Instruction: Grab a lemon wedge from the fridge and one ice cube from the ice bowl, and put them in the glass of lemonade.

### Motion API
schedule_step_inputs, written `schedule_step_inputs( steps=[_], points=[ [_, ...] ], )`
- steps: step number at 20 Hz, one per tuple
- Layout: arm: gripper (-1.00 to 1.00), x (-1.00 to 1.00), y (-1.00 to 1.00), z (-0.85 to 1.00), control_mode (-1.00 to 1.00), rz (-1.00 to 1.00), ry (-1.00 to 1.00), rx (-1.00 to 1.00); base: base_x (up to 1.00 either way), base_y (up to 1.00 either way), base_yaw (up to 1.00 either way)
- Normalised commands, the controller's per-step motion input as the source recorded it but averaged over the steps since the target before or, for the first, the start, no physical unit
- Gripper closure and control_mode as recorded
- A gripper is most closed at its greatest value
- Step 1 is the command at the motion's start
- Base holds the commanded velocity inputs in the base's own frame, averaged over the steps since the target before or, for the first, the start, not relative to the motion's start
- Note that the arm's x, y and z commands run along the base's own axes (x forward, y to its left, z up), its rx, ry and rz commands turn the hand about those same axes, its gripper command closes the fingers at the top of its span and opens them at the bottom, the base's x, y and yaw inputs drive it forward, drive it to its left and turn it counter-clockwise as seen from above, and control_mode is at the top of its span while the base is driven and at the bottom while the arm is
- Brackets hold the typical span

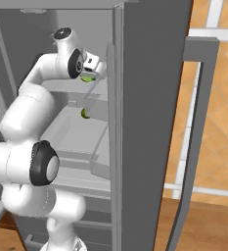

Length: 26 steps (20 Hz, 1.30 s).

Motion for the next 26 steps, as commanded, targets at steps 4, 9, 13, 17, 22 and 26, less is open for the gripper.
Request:
schedule_step_inputs(
  steps=[4,9,13,17,22,26],
  points=[
    [1.0,-1.0,0.0,0.4,-1.0,0.08,-0.12,0.0,0.0,0.0,0.0],
    [1.0,-1.0,0.07,0.21,-1.0,0.15,0.0,0.0,0.0,0.0,0.0],
    [1.0,-1.0,0.16,0.0,-1.0,0.17,0.17,-0.02,0.0,0.0,0.0],
    [1.0,-1.0,0.1,0.0,-1.0,0.12,0.36,-0.07,0.0,0.0,0.0],
    [1.0,-1.0,0.12,0.0,-1.0,0.03,0.42,-0.11,0.0,0.0,0.0],
    [1.0,-1.0,0.01,-0.24,-1.0,0.03,0.09,-0.03,0.0,0.0,0.0]
  ],
)
